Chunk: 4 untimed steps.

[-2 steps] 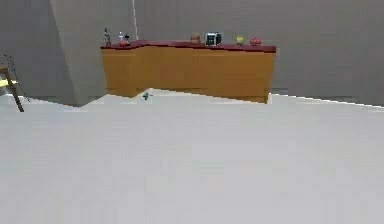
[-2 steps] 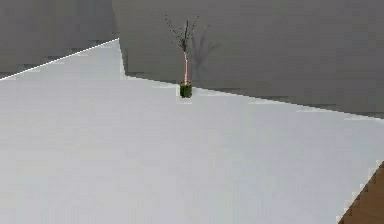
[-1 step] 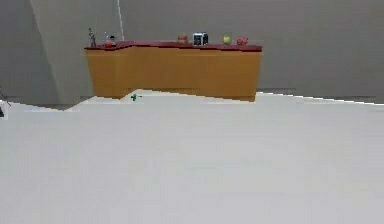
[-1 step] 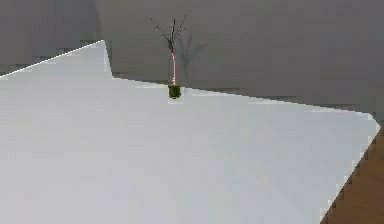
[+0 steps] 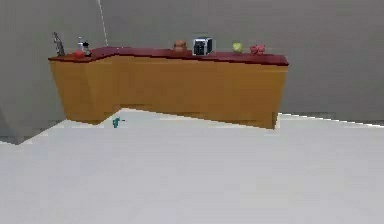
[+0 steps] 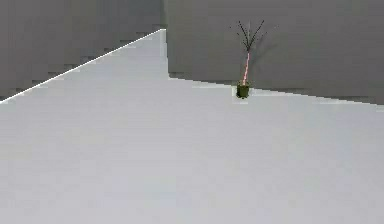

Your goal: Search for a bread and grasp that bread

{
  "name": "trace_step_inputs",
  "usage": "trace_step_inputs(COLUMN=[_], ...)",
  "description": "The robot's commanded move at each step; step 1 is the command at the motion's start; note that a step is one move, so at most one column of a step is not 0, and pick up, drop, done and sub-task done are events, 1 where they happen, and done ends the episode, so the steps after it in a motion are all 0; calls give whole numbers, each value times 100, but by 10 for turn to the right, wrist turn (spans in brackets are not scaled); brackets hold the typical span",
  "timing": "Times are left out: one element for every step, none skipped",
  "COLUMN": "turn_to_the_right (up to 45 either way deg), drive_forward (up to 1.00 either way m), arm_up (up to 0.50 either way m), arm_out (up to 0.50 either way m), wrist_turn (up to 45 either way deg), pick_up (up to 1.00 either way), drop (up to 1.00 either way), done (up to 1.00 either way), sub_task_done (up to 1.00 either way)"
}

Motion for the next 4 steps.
trace_step_inputs(turn_to_the_right=[0,0,0,-450], drive_forward=[100,100,35,0], arm_up=[0,0,0,0], arm_out=[0,0,0,0], wrist_turn=[0,0,0,0], pick_up=[0,0,0,0], drop=[0,0,0,0], done=[0,0,0,0], sub_task_done=[0,0,0,0])
